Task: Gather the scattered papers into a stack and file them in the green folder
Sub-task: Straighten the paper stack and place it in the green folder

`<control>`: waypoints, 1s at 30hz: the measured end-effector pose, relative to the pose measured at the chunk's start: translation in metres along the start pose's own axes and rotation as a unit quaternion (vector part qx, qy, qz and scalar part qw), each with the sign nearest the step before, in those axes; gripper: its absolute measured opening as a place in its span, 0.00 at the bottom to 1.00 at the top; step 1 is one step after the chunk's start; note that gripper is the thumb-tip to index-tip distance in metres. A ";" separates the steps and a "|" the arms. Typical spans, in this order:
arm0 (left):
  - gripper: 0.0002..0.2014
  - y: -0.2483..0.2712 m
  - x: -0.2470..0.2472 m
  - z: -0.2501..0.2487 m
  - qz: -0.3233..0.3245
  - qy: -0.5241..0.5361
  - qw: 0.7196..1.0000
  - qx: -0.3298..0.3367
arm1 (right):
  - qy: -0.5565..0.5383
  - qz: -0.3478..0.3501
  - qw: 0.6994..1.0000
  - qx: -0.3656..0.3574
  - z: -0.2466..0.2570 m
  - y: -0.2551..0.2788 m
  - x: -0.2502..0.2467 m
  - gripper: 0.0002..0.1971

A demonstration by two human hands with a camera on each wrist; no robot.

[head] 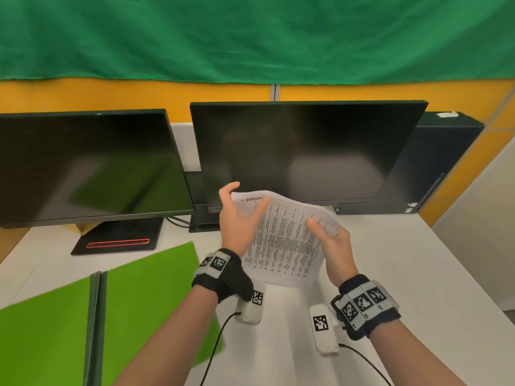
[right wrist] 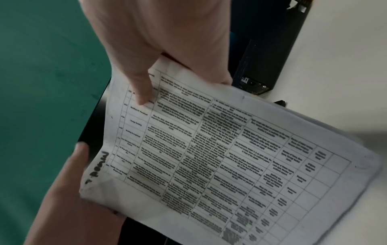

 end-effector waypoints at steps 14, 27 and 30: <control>0.06 0.019 0.018 0.076 0.073 -0.074 0.993 -0.058 | 0.103 -0.069 0.991 0.049 -0.045 0.001 -0.013 0.11; 0.03 0.039 0.017 0.051 -0.045 -0.055 0.997 0.007 | 0.074 -0.069 0.995 -0.006 -0.031 -0.002 0.027 0.12; 0.08 0.035 0.023 0.077 -0.006 -0.025 0.997 -0.072 | 0.073 -0.059 0.994 0.048 -0.044 -0.007 0.025 0.11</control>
Point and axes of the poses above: each hand's wrist, its own y-axis away from the middle knuckle, its own x-axis out of the palm, z = x × y, the point moved 2 cm from there along -y, towards the middle knuckle, and after that the axes turned 4 degrees about -y, right-handed, at the moved point
